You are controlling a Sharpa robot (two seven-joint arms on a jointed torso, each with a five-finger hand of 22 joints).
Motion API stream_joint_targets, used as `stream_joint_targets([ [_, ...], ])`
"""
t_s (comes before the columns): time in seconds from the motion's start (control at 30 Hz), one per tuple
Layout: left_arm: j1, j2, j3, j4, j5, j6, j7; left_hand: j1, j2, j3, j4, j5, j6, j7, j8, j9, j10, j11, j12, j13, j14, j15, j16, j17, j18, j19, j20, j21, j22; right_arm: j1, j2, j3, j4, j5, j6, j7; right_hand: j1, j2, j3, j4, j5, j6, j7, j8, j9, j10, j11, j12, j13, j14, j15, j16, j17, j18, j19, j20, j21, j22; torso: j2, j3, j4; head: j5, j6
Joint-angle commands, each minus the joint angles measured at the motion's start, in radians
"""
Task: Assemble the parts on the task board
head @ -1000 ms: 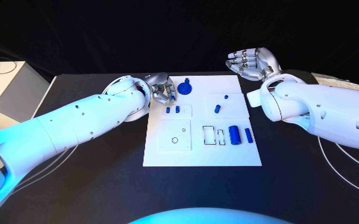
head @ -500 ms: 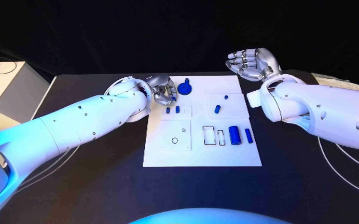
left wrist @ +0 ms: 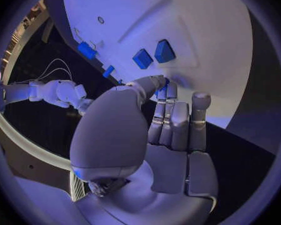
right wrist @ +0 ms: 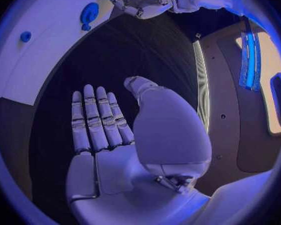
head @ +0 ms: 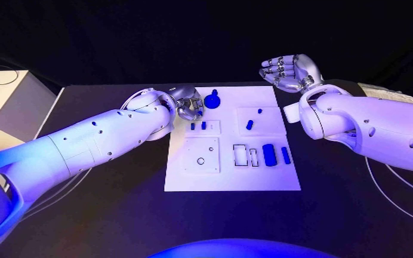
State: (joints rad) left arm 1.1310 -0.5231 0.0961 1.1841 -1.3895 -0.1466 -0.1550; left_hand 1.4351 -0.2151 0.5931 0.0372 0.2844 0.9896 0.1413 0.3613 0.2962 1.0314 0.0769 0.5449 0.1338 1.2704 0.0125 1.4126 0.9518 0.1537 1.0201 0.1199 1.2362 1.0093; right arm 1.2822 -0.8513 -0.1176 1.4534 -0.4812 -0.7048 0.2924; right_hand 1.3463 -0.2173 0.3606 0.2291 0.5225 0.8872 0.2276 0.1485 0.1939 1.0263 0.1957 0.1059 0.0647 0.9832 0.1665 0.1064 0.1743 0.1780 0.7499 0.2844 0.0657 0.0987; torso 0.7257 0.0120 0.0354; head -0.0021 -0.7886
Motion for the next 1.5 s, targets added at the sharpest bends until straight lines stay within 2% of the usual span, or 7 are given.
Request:
stream_joint_targets([
  [0.03,-0.004,0.003,-0.004,0.0,-0.01,0.018,-0.008,-0.005,0.001,-0.004,-0.004,-0.004,0.005,-0.001,-0.003,0.002,0.005,0.0,-0.004,-0.001,0.002,0.002,0.003,-0.001,-0.006,0.001,0.0,0.0,0.002,0.0,0.0,0.0,0.002,-0.006,0.013,0.015,0.0,0.007,0.004,0.0,0.005,0.006,0.026,-0.004,-0.001,0.007,0.0,-0.007,-0.001,0.005,0.0,-0.003,-0.001,0.005,0.002,0.003,0.001,-0.001,-0.001,-0.0001,0.0003,0.0,0.0],
  [0.27,-0.004,0.002,-0.007,0.003,-0.01,0.039,-0.002,-0.004,0.004,-0.005,-0.006,-0.005,0.012,-0.002,-0.003,0.004,0.012,-0.002,-0.005,0.0,0.004,0.002,0.005,0.001,-0.006,0.003,0.0,0.001,0.004,0.0,0.0,0.0,0.002,-0.006,0.014,0.014,0.0,0.007,0.004,0.0,0.005,0.006,0.026,-0.004,-0.001,0.007,0.0,-0.007,-0.001,0.005,0.0,-0.003,-0.001,0.005,0.002,0.003,0.001,-0.001,-0.001,-0.0004,0.0006,-0.001,-0.001],
  [0.53,-0.004,-0.003,-0.013,0.007,-0.013,0.04,0.013,-0.007,0.001,-0.014,-0.013,-0.006,0.026,-0.006,-0.006,0.008,0.016,-0.005,-0.011,0.004,-0.02,-0.001,-0.003,-0.037,0.0,-0.026,-0.001,-0.016,-0.02,0.0,0.0,0.0,0.001,-0.006,0.014,0.015,0.0,0.007,0.004,0.0,0.005,0.006,0.026,-0.004,-0.001,0.007,0.0,-0.007,-0.001,0.005,0.0,-0.003,-0.001,0.005,0.002,0.003,0.001,-0.001,-0.001,-0.0003,0.0006,-0.001,0.0],
  [0.67,-0.004,-0.004,-0.014,0.007,-0.012,0.03,0.015,-0.015,-0.004,-0.017,-0.013,-0.005,0.002,0.002,-0.029,0.001,-0.002,0.004,-0.024,0.002,-0.03,0.006,-0.003,-0.047,0.001,-0.035,0.003,-0.021,-0.026,0.0,-0.001,0.0,0.002,-0.006,0.013,0.015,0.0,0.007,0.004,0.0,0.005,0.006,0.026,-0.004,-0.001,0.007,0.0,-0.007,-0.001,0.005,0.0,-0.003,-0.001,0.005,0.002,0.003,0.001,-0.001,-0.001,-0.0003,0.0012,-0.001,0.0],
  [0.77,-0.004,-0.005,-0.015,0.007,-0.01,0.016,0.017,-0.027,-0.014,-0.022,-0.008,-0.01,-0.046,0.012,-0.068,-0.013,-0.014,0.012,-0.033,0.001,-0.036,0.014,0.0,-0.054,0.001,-0.037,0.01,-0.025,-0.028,0.0,-0.001,0.0,0.002,-0.006,0.013,0.015,0.0,0.007,0.004,0.0,0.005,0.006,0.026,-0.004,-0.001,0.007,0.0,-0.007,-0.001,0.005,0.0,-0.003,-0.001,0.005,0.002,0.003,0.001,-0.001,-0.001,-0.0007,0.0008,-0.001,0.001],
  [0.9,-0.004,-0.007,-0.015,0.008,-0.009,0.004,0.019,-0.029,-0.019,-0.024,-0.007,-0.012,-0.076,0.012,-0.092,-0.022,-0.018,0.011,-0.038,0.002,-0.039,0.014,0.002,-0.06,0.002,-0.037,0.012,-0.028,-0.029,0.0,-0.001,0.0,0.002,-0.006,0.014,0.013,0.0,0.007,0.004,0.0,0.005,0.006,0.026,-0.004,-0.001,0.007,0.0,-0.007,-0.001,0.005,0.0,-0.003,-0.001,0.005,0.002,0.003,0.001,-0.001,0.0,-0.0008,0.0007,-0.001,0.0],
  [1.5,-0.004,-0.016,-0.015,0.006,-0.007,-0.013,0.009,-0.03,-0.027,-0.032,-0.003,-0.013,-0.136,0.0,-0.137,-0.04,-0.03,0.014,-0.044,0.007,-0.051,0.017,0.003,-0.079,0.003,-0.039,0.015,-0.035,-0.037,0.0,-0.004,0.0,0.002,-0.009,0.018,0.007,-0.002,0.004,0.007,-0.002,0.005,0.006,0.027,-0.006,-0.002,0.007,0.0,-0.01,-0.001,0.004,0.001,-0.007,-0.004,0.004,-0.006,0.003,-0.001,-0.006,-0.001,-0.0011,0.0004,-0.002,-0.001],
])
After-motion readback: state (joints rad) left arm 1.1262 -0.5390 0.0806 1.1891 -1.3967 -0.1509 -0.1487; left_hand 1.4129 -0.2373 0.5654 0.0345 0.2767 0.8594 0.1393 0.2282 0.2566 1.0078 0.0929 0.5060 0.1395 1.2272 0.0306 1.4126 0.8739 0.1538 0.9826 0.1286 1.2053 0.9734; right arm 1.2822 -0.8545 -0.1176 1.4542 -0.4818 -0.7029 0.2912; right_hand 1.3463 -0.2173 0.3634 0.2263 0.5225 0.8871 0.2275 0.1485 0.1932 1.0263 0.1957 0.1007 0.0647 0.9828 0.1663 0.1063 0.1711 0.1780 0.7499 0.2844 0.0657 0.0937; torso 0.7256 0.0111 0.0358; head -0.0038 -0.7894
